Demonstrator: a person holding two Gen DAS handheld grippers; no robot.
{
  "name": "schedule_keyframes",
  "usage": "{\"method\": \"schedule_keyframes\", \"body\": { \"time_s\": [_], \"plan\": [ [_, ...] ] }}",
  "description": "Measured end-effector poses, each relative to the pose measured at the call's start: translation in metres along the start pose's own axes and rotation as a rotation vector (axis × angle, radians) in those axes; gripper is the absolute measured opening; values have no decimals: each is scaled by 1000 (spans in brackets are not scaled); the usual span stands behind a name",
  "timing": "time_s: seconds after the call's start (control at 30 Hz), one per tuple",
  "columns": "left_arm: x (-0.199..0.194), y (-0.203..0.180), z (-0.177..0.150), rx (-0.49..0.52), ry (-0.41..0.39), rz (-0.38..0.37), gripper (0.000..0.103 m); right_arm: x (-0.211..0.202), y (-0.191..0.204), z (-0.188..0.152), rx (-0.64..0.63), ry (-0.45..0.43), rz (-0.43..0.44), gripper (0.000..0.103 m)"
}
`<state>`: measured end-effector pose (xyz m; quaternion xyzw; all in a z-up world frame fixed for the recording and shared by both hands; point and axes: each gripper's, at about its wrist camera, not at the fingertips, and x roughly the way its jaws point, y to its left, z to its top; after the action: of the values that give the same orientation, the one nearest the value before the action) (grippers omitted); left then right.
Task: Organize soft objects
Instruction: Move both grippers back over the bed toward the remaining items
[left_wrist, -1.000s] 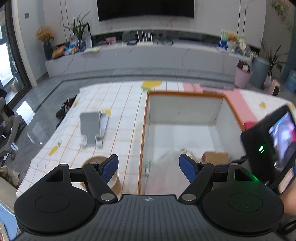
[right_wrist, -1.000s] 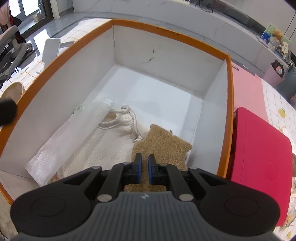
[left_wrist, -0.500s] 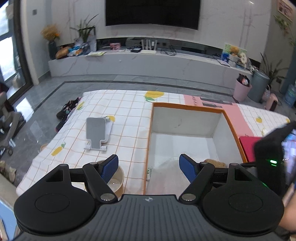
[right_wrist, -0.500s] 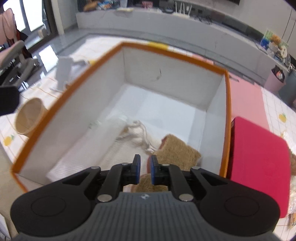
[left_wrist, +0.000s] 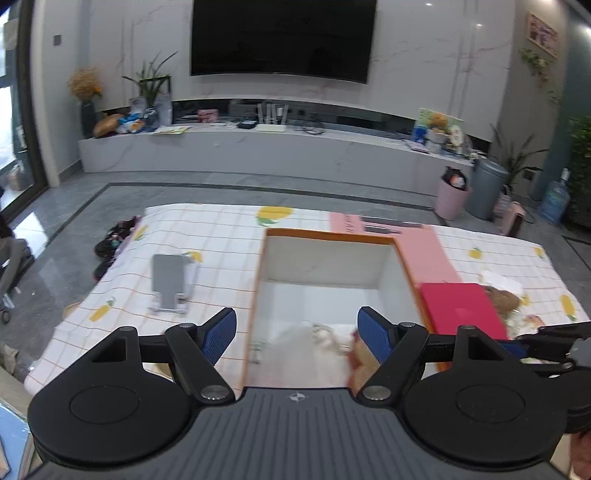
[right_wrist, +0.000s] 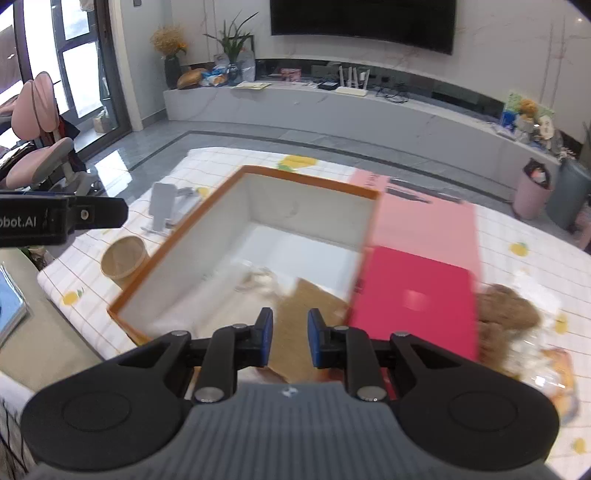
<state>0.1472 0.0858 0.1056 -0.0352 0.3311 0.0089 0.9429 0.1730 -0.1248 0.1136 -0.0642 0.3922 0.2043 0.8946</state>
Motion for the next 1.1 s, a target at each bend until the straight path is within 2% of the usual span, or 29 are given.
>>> {"method": "schedule_keyframes", "body": {
  "time_s": [0.2,0.33,0.4,0.7,0.77,0.9,0.93,0.97,1.03,1.1],
  "plan": [
    [-13,-35,-9,56,-26,3,88,-48,-38,-31,29,-25,-84,19],
    [-17,-65,-19,141,-28,-37,88,-71,-57,-59,24,-20,-141,27],
    [-19,-80,-25,172,-25,-51,88,-80,-69,-72,39,-9,-138,33],
    [-14,-141,-54,227,9,-100,88,-104,-119,-124,117,-22,-159,36],
    [-11,-152,-62,231,8,-98,88,-105,-131,-136,149,-31,-194,42],
    [-3,-174,-79,287,-8,-115,88,-95,-159,-151,207,-15,-273,45],
    [-1,-180,-85,300,-5,-119,88,-92,-165,-154,207,-6,-304,52],
    [4,-185,-90,314,5,-122,88,-88,-170,-157,193,10,-358,55],
    [13,-196,-98,340,35,-116,88,-80,-176,-159,161,15,-474,56],
    [22,-205,-106,358,56,-113,88,-75,-187,-159,163,9,-467,57]
  ]
}}
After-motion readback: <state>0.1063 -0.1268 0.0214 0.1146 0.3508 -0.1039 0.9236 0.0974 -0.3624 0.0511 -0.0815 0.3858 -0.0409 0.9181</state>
